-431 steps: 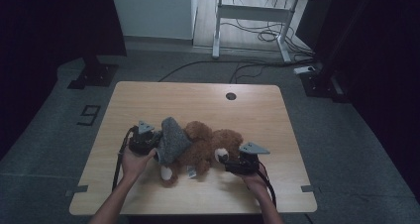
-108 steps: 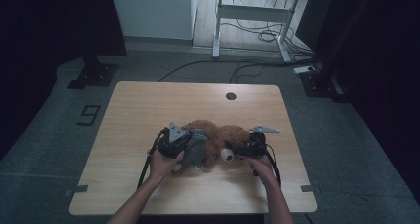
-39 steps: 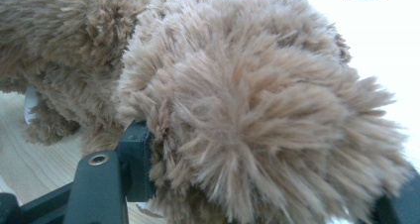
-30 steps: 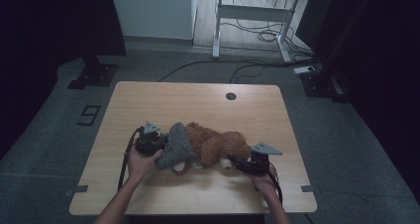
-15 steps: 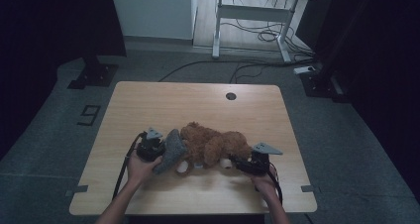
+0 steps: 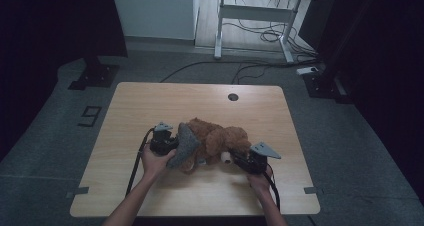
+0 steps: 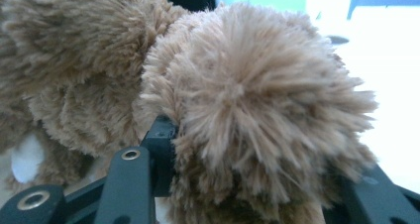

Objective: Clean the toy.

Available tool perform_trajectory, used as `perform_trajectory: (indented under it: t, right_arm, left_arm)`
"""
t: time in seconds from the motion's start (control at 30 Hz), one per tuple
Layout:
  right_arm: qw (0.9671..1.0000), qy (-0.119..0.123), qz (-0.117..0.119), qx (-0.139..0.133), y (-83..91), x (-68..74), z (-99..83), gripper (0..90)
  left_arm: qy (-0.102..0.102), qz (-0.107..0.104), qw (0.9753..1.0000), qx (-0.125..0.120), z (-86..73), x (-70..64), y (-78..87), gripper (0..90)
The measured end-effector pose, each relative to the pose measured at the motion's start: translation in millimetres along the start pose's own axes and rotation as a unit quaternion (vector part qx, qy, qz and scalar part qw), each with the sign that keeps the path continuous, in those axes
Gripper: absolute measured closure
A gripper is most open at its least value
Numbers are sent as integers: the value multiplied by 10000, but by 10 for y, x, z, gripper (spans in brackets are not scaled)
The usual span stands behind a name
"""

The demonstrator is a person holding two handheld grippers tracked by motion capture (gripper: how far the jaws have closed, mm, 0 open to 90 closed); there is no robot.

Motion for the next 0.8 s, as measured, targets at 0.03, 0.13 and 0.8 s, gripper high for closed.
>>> perform_trajectory:
  t: [0.03, 0.13, 0.8]
  right_arm:
    - [10000, 0, 0, 0, 0, 0, 0, 498]
    - [9994, 123, -188, -252, -68, -56, 98, 496]
    - [9978, 451, 133, 462, 44, -169, -142, 421]
  left_arm:
    - [0, 0, 10000, 0, 0, 0, 0, 811]
    - [68, 74, 9999, -116, 164, 47, -41, 811]
    - [-736, 389, 9944, -655, 840, -476, 384, 797]
Point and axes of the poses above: each handheld gripper's, and its own axes: y roughly backward along the jaws, z roughly out of its top, x roughly to its left, the point moved 8 cm from there along -y, roughly forward along the jaws, and after that the axes turned 7 degrees about x, right-handed, at the moved point
